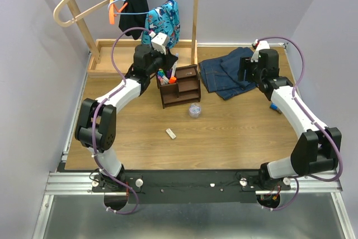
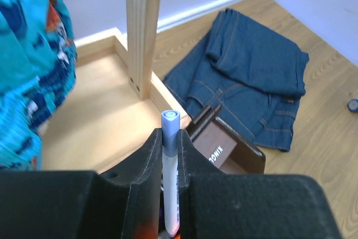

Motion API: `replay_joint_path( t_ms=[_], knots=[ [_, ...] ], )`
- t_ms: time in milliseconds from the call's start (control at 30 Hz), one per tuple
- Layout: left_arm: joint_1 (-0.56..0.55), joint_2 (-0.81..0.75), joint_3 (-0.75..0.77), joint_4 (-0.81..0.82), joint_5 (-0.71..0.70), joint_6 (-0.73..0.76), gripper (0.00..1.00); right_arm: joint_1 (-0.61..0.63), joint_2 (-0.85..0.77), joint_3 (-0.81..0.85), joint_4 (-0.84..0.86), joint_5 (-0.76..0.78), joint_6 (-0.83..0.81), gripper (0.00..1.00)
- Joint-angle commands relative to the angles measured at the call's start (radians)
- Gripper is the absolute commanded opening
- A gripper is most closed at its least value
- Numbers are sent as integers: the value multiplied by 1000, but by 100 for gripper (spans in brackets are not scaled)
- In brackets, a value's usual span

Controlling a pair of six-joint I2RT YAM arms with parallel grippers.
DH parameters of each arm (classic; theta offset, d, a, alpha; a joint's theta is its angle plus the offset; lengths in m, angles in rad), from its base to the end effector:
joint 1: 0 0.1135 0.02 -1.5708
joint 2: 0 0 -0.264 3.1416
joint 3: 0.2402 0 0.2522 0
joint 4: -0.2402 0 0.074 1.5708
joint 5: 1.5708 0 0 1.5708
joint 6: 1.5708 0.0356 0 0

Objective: Sort the stationery into containers
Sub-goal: Place the pen in the storage box.

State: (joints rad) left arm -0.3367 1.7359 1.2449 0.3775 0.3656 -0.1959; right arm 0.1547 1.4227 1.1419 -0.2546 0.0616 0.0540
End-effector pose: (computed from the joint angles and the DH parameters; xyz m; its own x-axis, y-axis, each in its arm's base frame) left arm 0.3868 -0.1489 0.2992 -0.2302 -0.1120 -0.9667 0.6107 0.7568 -0.2331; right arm 0.3237 0.0483 0.3085 -0.5088 -0.0248 -0.8605 -0.0741 0.9971 0.0151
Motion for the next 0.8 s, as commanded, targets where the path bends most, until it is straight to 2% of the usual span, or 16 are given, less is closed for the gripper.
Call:
replay_joint_path(
  t_ms=[0, 300, 400, 433, 467, 567, 767],
  knots=[
    [4, -12, -80, 104, 24, -23, 10, -7, 28, 15, 23, 6, -22, 77],
    [28, -64, -203, 124, 27, -5, 11, -7, 62, 19, 28, -19, -29, 77],
    [39, -79, -231, 123, 32, 0, 15, -7, 65, 21, 35, -22, -33, 77],
    [39, -82, -234, 123, 32, 3, 18, -7, 65, 21, 37, -22, -34, 77],
    [39, -90, -236, 120, 33, 7, 30, -7, 65, 21, 37, -23, -36, 77],
    [39, -104, -222, 94, 47, 7, 48, -7, 64, 28, 32, -25, -40, 77],
    [39, -151, -108, -11, 88, 23, 57, -7, 10, 7, 32, -26, -69, 77]
  ],
)
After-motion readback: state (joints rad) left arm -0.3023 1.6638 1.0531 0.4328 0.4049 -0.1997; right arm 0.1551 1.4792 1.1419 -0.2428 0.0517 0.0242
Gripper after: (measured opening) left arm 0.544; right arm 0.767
